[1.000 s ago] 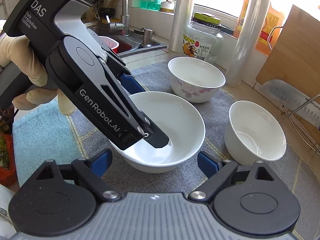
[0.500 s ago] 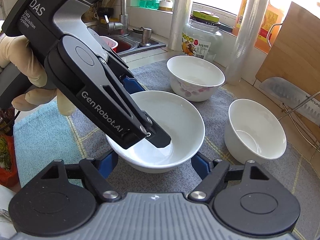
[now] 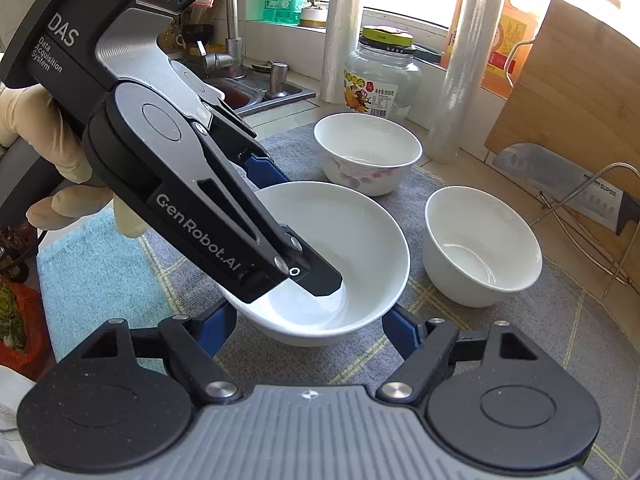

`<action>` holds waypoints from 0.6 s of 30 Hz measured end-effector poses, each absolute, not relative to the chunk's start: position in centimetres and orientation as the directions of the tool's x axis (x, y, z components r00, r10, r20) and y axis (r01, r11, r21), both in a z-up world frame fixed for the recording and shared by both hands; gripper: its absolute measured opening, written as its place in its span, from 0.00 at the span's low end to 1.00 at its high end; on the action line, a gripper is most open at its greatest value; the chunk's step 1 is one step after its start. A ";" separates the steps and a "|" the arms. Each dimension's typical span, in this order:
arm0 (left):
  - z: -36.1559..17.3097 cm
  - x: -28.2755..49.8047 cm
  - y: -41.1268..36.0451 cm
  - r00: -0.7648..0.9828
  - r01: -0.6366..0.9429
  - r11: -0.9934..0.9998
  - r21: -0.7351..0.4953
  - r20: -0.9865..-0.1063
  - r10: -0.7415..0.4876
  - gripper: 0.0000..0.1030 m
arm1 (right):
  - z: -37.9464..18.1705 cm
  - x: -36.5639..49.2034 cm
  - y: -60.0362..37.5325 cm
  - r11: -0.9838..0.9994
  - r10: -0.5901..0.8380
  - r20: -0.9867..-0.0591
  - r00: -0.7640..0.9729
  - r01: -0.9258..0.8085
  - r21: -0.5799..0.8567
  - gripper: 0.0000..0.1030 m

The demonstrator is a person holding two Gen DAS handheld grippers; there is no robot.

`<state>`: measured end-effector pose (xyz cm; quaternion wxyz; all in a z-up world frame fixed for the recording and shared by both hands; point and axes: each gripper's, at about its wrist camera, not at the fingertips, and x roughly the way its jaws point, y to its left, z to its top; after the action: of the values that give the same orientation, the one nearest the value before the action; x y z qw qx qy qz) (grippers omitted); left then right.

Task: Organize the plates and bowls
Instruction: 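Lift the white bowl with the left gripper and carry it toward the plate stack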

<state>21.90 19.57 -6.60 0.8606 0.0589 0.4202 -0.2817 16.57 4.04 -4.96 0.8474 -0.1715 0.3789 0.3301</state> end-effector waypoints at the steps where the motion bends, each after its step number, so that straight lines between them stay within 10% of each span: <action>1: -6.5 21.8 19.2 0.489 0.541 0.830 -0.133 -0.754 -0.439 0.63 | -4.9 16.4 3.7 0.728 0.426 -0.754 0.499 -0.684 -0.041 0.81; 18: -6.4 21.1 11.3 0.433 0.660 0.741 -0.127 -0.741 -0.513 0.63 | -4.2 14.4 -3.3 0.817 0.334 -0.760 0.558 -0.573 -0.062 0.81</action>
<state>21.05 11.32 -6.42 0.8417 0.0910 0.4024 -0.3484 14.37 -3.35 -4.17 0.8693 -0.1529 0.3910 0.2610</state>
